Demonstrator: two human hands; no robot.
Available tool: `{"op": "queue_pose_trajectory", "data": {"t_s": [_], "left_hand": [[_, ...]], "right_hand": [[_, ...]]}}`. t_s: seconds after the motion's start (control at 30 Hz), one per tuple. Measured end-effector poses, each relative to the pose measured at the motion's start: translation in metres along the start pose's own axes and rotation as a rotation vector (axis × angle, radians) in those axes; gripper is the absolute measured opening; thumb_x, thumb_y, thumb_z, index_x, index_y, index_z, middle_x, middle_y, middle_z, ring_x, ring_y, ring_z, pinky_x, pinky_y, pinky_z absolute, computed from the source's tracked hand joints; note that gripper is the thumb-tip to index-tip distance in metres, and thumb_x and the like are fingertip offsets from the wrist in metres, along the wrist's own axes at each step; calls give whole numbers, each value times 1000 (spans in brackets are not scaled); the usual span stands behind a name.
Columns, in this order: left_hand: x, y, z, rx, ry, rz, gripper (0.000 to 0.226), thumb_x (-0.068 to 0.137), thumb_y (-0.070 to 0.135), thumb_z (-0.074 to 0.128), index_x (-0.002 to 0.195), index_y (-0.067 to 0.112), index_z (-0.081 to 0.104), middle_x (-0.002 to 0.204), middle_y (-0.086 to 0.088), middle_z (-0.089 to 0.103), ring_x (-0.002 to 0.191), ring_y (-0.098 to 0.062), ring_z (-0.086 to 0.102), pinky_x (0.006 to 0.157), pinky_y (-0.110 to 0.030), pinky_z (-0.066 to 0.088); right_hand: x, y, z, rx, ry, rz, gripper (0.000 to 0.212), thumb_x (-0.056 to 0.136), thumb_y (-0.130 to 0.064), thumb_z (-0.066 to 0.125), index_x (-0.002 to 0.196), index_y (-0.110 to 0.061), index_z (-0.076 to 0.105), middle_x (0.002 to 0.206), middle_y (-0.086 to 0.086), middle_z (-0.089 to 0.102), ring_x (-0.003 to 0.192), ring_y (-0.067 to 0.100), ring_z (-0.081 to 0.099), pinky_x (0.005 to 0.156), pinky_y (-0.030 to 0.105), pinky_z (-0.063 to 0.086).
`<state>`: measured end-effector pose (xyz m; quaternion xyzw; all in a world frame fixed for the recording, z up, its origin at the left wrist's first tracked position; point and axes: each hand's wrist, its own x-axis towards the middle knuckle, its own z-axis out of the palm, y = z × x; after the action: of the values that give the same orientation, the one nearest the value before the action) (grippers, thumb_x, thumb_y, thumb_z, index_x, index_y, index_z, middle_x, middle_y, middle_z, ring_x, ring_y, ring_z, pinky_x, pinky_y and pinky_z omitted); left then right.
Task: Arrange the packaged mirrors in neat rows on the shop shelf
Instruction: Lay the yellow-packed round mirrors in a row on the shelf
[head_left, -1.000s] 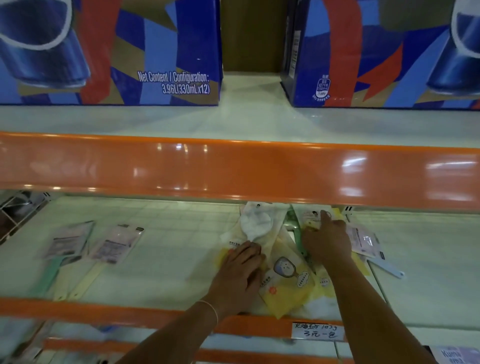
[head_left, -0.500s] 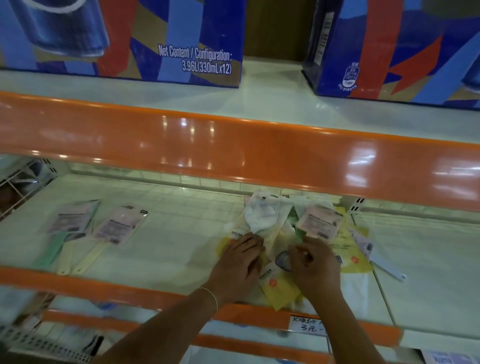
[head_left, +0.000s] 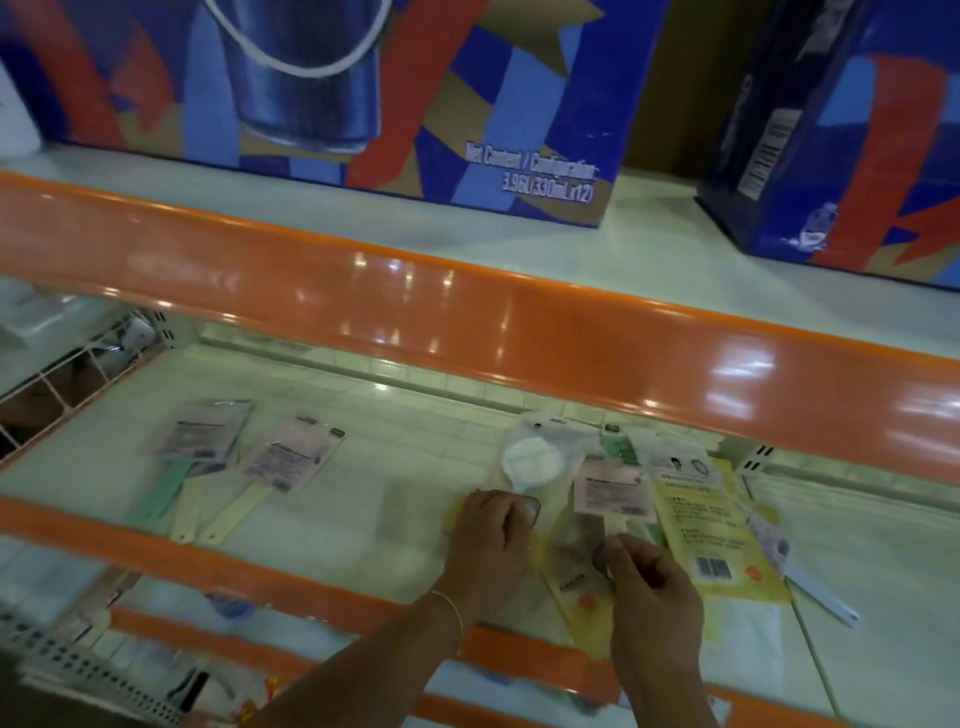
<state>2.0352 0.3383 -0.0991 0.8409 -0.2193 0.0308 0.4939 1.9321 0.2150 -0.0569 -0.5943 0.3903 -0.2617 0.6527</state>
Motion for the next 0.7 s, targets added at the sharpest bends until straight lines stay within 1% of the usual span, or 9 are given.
{"op": "queue_pose_trajectory", "data": {"t_s": [0.1, 0.17, 0.23, 0.3, 0.4, 0.47, 0.53, 0.63, 0.7], "left_hand": [[5, -5, -15, 46, -166, 17, 31, 92, 28, 46, 102, 10, 69, 107, -6, 67, 102, -19, 53, 94, -31, 42], [9, -2, -30, -2, -264, 9, 27, 94, 22, 49, 106, 8, 69, 111, -8, 66, 105, -21, 57, 94, -29, 44], [14, -3, -44, -72, -303, -68, 26, 94, 22, 51, 113, 12, 67, 115, -5, 65, 105, -17, 59, 91, -24, 46], [19, -9, -57, -126, -276, -181, 26, 94, 25, 50, 114, 16, 65, 114, -2, 66, 102, -14, 61, 85, -22, 46], [26, -22, -78, -212, -239, -320, 26, 95, 28, 47, 113, 18, 63, 110, -3, 67, 97, -15, 63, 82, -26, 49], [29, -28, -96, -265, -218, -380, 25, 95, 32, 47, 107, 17, 63, 102, -4, 69, 84, -15, 65, 75, -27, 51], [32, -33, -114, -338, -206, -465, 30, 96, 37, 44, 101, 12, 62, 88, -6, 68, 65, -14, 62, 59, -24, 49], [34, -47, -141, -403, -167, -594, 23, 95, 30, 46, 89, 13, 61, 69, -8, 60, 49, -15, 52, 46, -24, 41], [34, -59, -158, -384, -145, -619, 19, 90, 23, 48, 74, 18, 56, 62, -4, 52, 50, -16, 48, 49, -26, 38]], "right_hand": [[-13, 0, 21, 51, 130, -47, 3, 85, -12, 70, 85, -9, 69, 83, 10, 70, 70, 21, 61, 66, 30, 49], [-21, 0, 33, 34, 185, -92, 4, 85, -11, 69, 89, -10, 68, 80, 7, 67, 70, 17, 60, 71, 28, 47], [-26, 0, 47, -5, 177, -132, 6, 85, -10, 69, 90, -13, 70, 81, 10, 68, 70, 20, 62, 73, 31, 50], [-31, 3, 60, -85, 126, -143, 7, 85, -11, 69, 90, -17, 71, 84, 12, 71, 78, 24, 66, 79, 36, 53], [-44, 7, 81, -126, 25, -119, 11, 83, -10, 71, 93, -13, 73, 87, 12, 73, 86, 27, 68, 81, 34, 51], [-56, 9, 96, -156, -62, -121, 11, 82, -7, 72, 92, -12, 74, 83, 11, 74, 85, 26, 70, 77, 33, 50], [-68, 13, 111, -200, -143, -118, 12, 81, -7, 73, 90, -14, 75, 81, 5, 75, 79, 21, 71, 77, 34, 54], [-82, 20, 132, -262, -248, -139, 13, 81, -9, 73, 93, -14, 74, 80, -1, 75, 67, 12, 71, 65, 22, 58], [-90, 21, 146, -292, -324, -150, 14, 82, -10, 73, 95, -16, 72, 80, 3, 74, 63, 9, 69, 56, 14, 55]]}}
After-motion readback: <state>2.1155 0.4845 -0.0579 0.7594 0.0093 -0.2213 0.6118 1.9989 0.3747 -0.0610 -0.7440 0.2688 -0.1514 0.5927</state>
